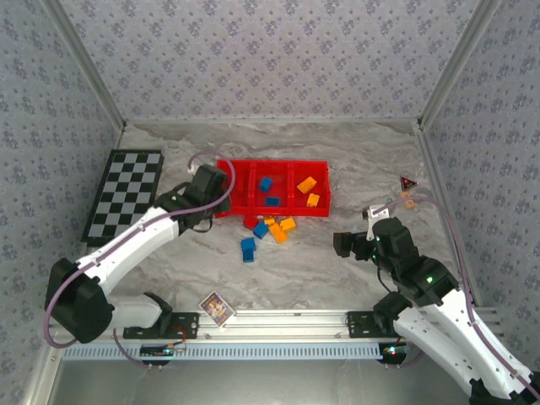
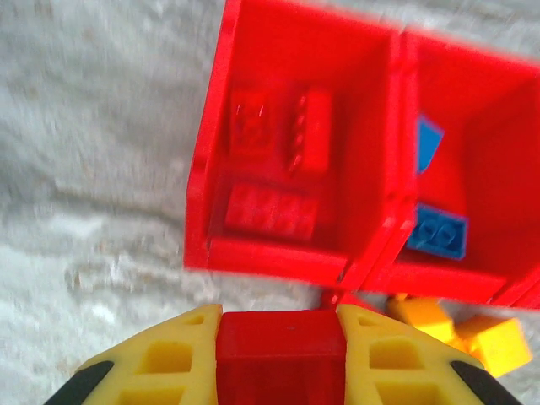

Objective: Sort the legos into containers by color
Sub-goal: Place the lego in the container.

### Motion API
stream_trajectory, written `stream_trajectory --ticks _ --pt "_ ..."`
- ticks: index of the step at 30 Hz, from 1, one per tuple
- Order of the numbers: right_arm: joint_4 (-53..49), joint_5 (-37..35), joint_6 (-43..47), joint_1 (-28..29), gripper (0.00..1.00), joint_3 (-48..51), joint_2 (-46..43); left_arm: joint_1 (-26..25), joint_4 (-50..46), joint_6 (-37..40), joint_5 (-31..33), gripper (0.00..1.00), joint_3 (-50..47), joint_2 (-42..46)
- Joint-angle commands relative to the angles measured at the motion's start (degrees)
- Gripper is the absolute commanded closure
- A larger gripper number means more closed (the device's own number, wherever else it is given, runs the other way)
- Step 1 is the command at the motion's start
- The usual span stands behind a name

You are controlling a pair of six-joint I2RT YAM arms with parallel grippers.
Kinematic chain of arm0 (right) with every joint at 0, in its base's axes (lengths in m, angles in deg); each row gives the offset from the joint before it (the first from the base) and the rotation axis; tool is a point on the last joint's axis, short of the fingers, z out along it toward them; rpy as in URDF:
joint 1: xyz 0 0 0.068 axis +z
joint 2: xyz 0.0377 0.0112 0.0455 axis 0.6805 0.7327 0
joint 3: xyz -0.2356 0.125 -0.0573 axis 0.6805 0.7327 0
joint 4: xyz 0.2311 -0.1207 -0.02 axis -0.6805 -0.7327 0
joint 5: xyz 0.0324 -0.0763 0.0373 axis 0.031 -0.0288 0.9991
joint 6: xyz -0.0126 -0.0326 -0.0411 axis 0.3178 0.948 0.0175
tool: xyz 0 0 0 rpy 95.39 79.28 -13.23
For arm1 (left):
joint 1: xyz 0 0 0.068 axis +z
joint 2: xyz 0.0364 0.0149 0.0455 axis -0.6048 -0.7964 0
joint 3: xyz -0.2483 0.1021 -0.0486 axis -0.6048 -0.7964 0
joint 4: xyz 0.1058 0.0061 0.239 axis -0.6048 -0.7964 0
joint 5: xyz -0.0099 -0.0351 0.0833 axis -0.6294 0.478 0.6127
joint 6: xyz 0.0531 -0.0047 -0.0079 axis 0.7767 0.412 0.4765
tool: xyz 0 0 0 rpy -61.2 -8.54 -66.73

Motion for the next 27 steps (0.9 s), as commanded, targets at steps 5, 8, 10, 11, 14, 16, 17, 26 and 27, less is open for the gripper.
stream_trajectory --ticks 5,8,10,11,14,16,17,26,27 --pt "-1.12 -1.02 -0.19 0.73 0.00 -0.63 -1.51 3.58 -2.24 10.56 0.92 0.80 15.28 -12.77" --pt "-1.11 -0.94 0.06 1.00 0.00 -0.45 -2.80 5.19 -4.46 10.39 -0.89 0.80 20.50 -18.20" --pt "-1.23 -1.01 0.21 1.05 0.00 -0.54 -3.42 6.27 -4.95 10.16 -2.73 0.78 22.53 -21.09" --pt "-1.22 -1.02 0.21 1.06 0.00 -0.54 -3.55 6.67 -5.20 9.87 -3.27 0.78 23.37 -22.45" --pt "-1.13 -1.12 0.15 1.09 0.00 -0.46 -3.68 7.66 -5.06 9.35 -5.13 0.75 24.28 -25.44" --pt "-0.94 -1.12 0.10 1.05 0.00 -0.36 -3.69 8.03 -4.15 9.32 -6.37 0.64 24.02 -26.72" --pt "-0.77 -1.12 0.11 1.09 0.00 -0.20 -3.69 8.21 -3.55 9.09 -7.00 0.61 23.76 -27.22" --pt "-0.25 -0.68 0.37 0.38 0.00 0.07 -3.08 8.44 1.81 9.58 -9.31 0.43 21.55 -25.52" --pt "-0.25 -0.77 0.37 0.39 0.00 0.08 -3.06 8.40 2.14 9.97 -9.40 0.42 20.94 -24.39"
